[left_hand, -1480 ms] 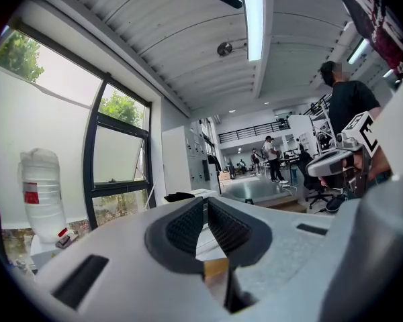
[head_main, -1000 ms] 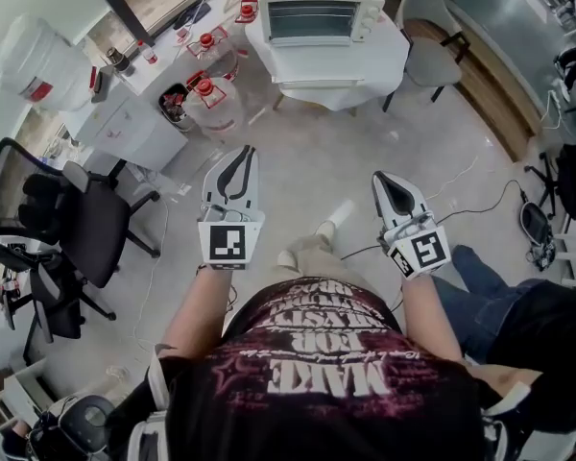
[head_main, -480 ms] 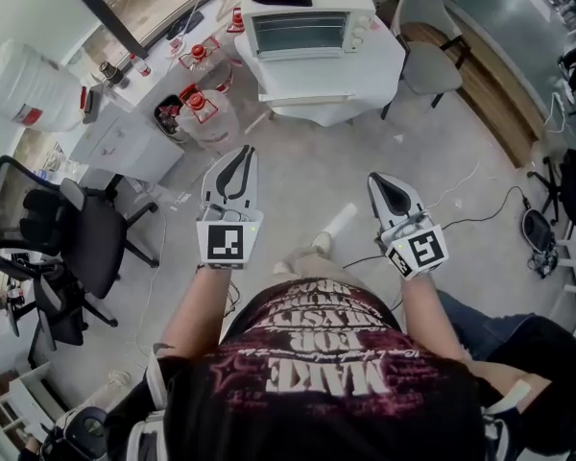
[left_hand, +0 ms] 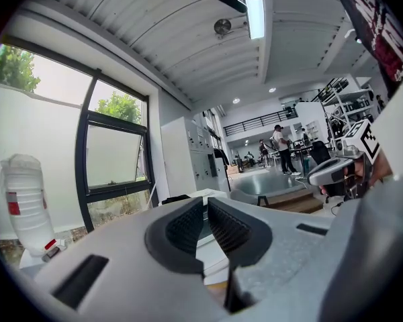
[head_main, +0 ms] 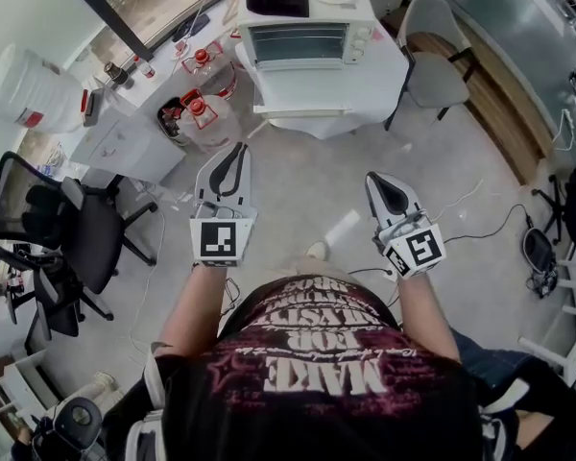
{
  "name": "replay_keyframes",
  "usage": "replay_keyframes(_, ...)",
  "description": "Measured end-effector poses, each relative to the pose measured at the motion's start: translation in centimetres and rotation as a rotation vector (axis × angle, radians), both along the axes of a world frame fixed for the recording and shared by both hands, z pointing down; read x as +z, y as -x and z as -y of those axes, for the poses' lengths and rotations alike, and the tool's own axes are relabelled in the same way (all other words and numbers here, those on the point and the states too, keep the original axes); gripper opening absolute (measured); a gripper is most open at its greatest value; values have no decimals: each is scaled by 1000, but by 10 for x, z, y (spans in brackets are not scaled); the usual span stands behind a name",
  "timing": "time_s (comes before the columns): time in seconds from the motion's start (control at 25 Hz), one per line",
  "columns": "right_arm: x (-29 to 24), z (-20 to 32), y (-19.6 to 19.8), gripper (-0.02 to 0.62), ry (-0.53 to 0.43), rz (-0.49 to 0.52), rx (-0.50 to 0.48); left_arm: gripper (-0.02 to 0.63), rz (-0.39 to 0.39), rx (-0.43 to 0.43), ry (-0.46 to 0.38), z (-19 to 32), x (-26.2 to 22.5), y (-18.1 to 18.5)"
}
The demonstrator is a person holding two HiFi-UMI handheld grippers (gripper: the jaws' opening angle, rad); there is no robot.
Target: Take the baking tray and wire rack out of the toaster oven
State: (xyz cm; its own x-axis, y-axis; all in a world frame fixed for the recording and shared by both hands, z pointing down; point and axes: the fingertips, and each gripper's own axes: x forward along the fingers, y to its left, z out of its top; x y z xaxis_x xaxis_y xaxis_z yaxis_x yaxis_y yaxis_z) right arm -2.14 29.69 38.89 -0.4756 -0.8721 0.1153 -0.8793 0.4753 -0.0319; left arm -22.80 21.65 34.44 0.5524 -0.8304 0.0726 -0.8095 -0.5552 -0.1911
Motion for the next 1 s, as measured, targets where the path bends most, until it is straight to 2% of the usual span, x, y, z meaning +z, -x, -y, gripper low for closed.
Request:
replay_keyframes(0.36, 4, 13, -34, 3, 9, 18, -10, 25, -13, -69, -8, 13, -10, -6)
replay_keyframes(0.6, 7, 20, -45, 3, 0, 27, -5, 25, -18, -75, -6, 10, -8, -15)
replay_keyframes(0.76, 7, 24, -41, 3, -3, 32, -3, 25, -2, -67, -6, 8, -6, -12)
replay_keyframes(1.0, 10, 37, -32, 3, -5, 39, 2, 25, -19, -53, 3, 22, -2, -8)
